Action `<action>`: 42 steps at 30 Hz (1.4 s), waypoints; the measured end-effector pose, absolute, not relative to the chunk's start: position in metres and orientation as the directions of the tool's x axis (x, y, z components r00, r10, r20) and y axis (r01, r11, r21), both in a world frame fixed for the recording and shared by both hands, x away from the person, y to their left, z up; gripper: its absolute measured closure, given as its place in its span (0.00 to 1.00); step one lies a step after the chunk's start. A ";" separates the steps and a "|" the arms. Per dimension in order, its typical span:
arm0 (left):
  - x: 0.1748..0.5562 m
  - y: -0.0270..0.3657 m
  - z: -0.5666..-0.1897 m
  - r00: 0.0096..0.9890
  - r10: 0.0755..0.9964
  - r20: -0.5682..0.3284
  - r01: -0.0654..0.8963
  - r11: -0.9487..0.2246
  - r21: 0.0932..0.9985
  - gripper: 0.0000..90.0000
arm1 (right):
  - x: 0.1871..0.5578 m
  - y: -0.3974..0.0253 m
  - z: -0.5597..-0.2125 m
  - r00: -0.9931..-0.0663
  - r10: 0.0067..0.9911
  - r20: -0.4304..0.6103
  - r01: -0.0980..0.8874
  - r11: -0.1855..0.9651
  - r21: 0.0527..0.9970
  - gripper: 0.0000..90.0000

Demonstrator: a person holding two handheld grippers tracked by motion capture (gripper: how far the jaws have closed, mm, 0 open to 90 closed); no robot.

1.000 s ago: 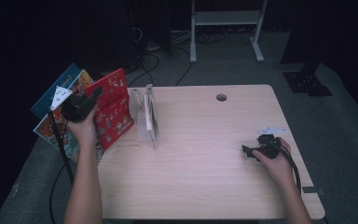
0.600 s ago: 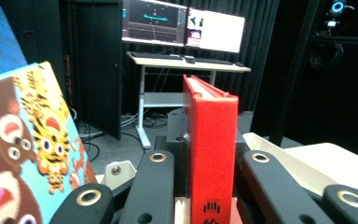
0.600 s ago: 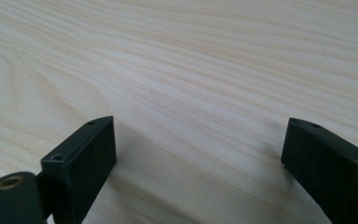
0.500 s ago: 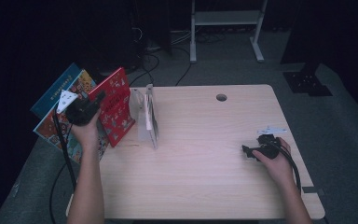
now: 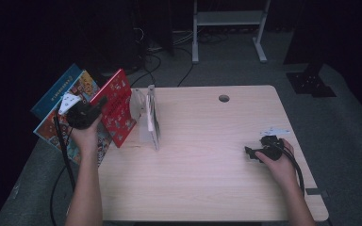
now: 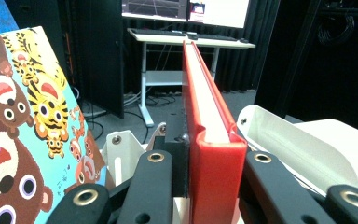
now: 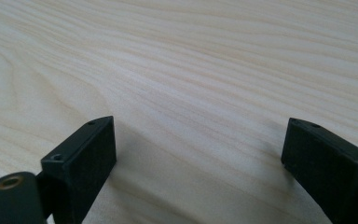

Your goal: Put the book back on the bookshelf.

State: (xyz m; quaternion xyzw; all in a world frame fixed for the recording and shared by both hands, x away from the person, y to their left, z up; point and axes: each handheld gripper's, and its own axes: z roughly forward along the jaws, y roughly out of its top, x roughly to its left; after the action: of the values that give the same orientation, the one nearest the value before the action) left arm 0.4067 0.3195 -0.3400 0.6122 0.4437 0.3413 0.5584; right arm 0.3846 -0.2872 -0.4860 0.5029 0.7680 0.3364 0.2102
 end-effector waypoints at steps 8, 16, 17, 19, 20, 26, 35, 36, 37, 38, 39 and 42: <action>0.402 0.324 -0.340 0.360 0.929 -0.089 0.181 0.024 0.983 0.71 | 0.385 -0.287 -0.486 -0.406 0.914 0.015 0.631 0.268 0.728 0.10; 0.390 0.320 -0.336 0.309 0.950 -0.050 0.196 -0.012 0.980 0.38 | 0.385 -0.287 -0.486 -0.406 0.914 0.016 0.631 0.267 0.728 0.10; 0.389 0.319 -0.336 0.303 0.952 -0.047 0.201 -0.016 0.980 0.35 | 0.385 -0.287 -0.486 -0.406 0.914 0.016 0.631 0.267 0.728 0.10; 0.385 0.319 -0.336 0.293 0.955 -0.054 0.203 -0.007 0.979 0.28 | 0.385 -0.287 -0.486 -0.406 0.914 0.016 0.631 0.268 0.728 0.10; 0.384 0.320 -0.336 0.286 0.957 -0.055 0.203 -0.004 0.979 0.25 | 0.384 -0.287 -0.486 -0.406 0.914 0.015 0.631 0.268 0.728 0.10; 0.370 0.321 -0.338 0.257 0.964 -0.074 0.209 0.019 0.978 0.07 | 0.384 -0.287 -0.486 -0.406 0.914 0.016 0.631 0.268 0.728 0.10; 0.351 0.315 -0.343 0.278 0.957 -0.084 0.230 0.018 0.973 0.00 | 0.384 -0.287 -0.486 -0.406 0.914 0.016 0.631 0.268 0.728 0.10; 0.348 0.315 -0.343 0.279 0.956 -0.090 0.227 0.025 0.974 0.00 | 0.384 -0.287 -0.486 -0.406 0.914 0.016 0.631 0.268 0.728 0.10; 0.346 0.314 -0.343 0.283 0.955 -0.089 0.227 0.024 0.974 0.00 | 0.384 -0.287 -0.486 -0.406 0.914 0.016 0.631 0.268 0.728 0.10; 0.344 0.314 -0.342 0.282 0.955 -0.088 0.227 0.023 0.974 0.00 | 0.384 -0.287 -0.486 -0.406 0.914 0.016 0.631 0.268 0.728 0.10; 0.340 0.313 -0.341 0.280 0.956 -0.084 0.224 0.021 0.974 0.00 | 0.384 -0.287 -0.486 -0.406 0.914 0.016 0.631 0.268 0.728 0.10; 0.331 0.312 -0.340 0.286 0.955 -0.081 0.221 0.017 0.975 0.00 | 0.384 -0.287 -0.486 -0.407 0.913 0.016 0.631 0.268 0.728 0.10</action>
State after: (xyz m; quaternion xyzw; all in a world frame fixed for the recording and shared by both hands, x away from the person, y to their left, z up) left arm 0.3312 0.3122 -0.3400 0.6072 0.4839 0.3504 0.5238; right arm 0.3845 -0.2873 -0.4860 0.5027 0.7680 0.3367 0.2099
